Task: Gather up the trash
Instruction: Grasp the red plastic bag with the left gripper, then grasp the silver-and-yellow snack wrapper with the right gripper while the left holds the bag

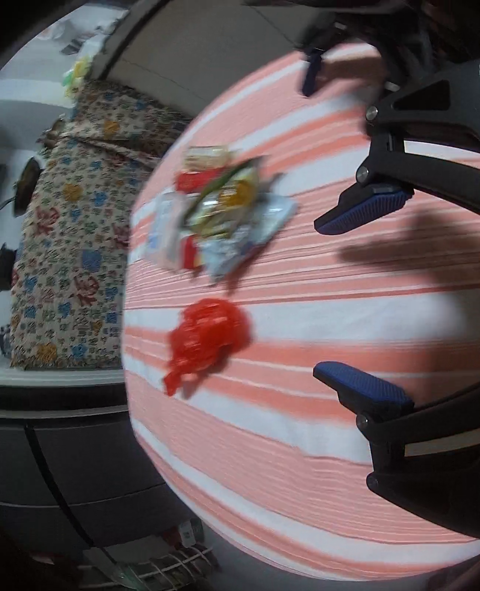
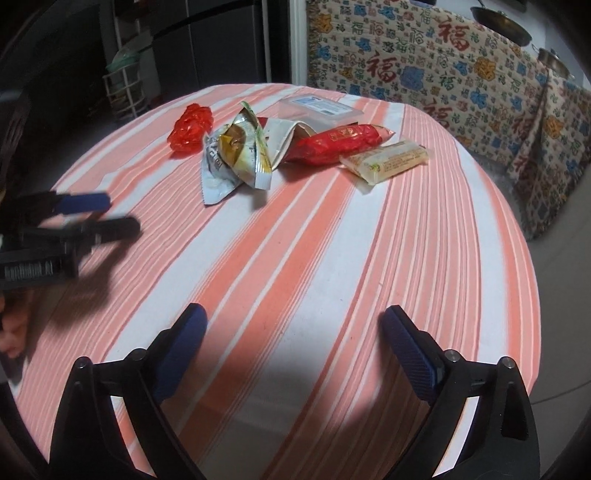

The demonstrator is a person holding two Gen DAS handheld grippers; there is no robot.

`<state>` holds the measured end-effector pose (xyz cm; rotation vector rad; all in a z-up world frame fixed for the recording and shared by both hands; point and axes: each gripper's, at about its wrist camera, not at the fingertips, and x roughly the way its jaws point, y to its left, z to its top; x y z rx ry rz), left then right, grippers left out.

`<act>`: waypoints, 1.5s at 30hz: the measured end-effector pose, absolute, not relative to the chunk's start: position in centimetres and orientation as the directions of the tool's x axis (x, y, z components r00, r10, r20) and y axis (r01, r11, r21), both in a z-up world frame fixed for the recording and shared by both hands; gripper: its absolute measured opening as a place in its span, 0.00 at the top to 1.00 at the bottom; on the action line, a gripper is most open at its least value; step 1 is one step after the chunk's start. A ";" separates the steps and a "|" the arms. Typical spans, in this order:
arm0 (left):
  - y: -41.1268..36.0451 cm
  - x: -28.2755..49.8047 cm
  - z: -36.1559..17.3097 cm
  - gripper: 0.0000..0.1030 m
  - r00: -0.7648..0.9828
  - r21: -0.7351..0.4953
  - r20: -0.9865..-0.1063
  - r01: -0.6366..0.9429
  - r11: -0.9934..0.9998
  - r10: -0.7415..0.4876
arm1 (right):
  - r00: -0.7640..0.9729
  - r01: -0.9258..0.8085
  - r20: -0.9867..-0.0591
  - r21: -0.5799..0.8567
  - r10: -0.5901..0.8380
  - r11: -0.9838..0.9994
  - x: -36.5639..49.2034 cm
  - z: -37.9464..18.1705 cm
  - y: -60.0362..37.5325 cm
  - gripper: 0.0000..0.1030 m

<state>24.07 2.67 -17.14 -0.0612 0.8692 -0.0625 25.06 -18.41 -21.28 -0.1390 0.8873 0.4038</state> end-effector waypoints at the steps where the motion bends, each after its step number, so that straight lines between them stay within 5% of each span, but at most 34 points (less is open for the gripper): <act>1: 2.9 25.0 -16.5 0.29 0.658 -0.093 -0.748 0.026 0.995 -0.087 | 0.561 -0.400 -0.777 0.048 0.286 0.915 25.0 -21.3 -18.4 0.04; 11: 4.8 35.5 -17.9 0.30 0.585 -0.106 -0.810 -0.089 0.990 -0.034 | 0.555 -0.407 -0.777 0.057 0.296 0.912 25.2 -21.3 -18.3 0.02; 12: 5.0 35.4 -18.1 0.32 0.589 -0.112 -0.807 -0.085 0.990 -0.041 | 0.554 -0.408 -0.778 0.057 0.296 0.911 25.2 -21.3 -18.2 0.02; 14: 5.3 34.8 -18.1 0.53 0.599 -0.113 -0.799 -0.057 0.992 -0.056 | 0.553 -0.409 -0.779 0.058 0.297 0.911 25.2 -21.3 -18.2 0.01; 24: 6.3 26.4 -17.1 0.55 0.540 -0.071 -0.827 0.177 0.982 -0.157 | 0.551 -0.411 -0.780 0.056 0.297 0.910 25.2 -21.4 -18.1 0.01; 29: 5.6 22.5 -16.8 0.49 0.526 -0.072 -0.830 0.229 0.971 -0.186 | 0.552 -0.410 -0.780 0.054 0.295 0.911 25.2 -21.4 -18.0 0.00; 33: 4.2 21.7 -17.6 0.28 0.558 -0.047 -0.814 0.215 0.976 -0.162 | 0.552 -0.409 -0.780 0.054 0.294 0.911 25.2 -21.4 -18.1 0.00; 45: 3.6 22.5 -19.6 0.26 0.601 0.023 -0.795 0.163 0.986 -0.081 | 0.552 -0.407 -0.782 0.051 0.291 0.912 25.1 -21.4 -18.2 0.00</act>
